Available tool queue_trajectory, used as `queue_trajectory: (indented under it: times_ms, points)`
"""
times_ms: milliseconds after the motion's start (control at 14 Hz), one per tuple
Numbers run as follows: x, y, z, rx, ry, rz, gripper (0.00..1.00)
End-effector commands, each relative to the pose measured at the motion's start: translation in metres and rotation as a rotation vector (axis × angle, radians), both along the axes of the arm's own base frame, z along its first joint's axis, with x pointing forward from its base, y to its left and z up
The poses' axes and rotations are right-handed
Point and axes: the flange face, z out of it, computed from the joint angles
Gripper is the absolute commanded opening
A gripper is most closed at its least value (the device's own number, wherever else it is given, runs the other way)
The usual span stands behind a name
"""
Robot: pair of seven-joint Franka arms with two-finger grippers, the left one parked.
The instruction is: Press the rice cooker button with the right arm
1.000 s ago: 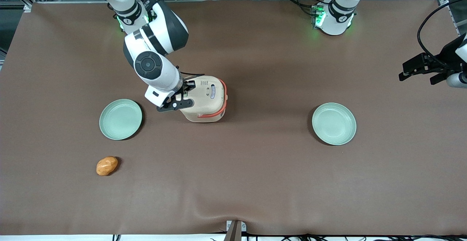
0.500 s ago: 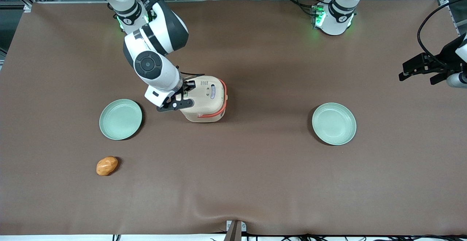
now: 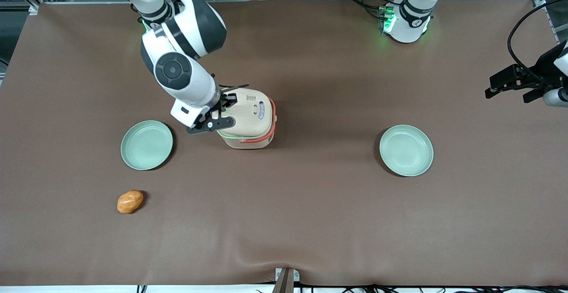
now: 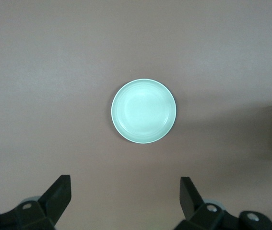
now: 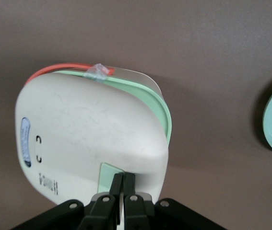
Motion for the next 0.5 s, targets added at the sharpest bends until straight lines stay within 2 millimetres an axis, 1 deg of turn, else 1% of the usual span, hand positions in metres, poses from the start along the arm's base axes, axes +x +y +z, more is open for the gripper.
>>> queue_trajectory:
  times_ms: [0, 71, 143, 214, 286, 429]
  points:
    - [-0.002, 0.0, 0.047, 0.022, -0.006, 0.0, 0.12]
    - [-0.003, -0.001, 0.057, 0.025, -0.01, 0.002, 0.19]
    - [-0.004, -0.002, 0.07, 0.033, -0.028, 0.002, 0.35]
    - [-0.004, -0.005, 0.085, 0.046, -0.056, -0.003, 0.7]
    - [0.0, -0.014, 0.099, 0.053, -0.084, -0.014, 1.0]
    - [0.009, -0.041, 0.127, 0.074, -0.125, -0.049, 1.0]
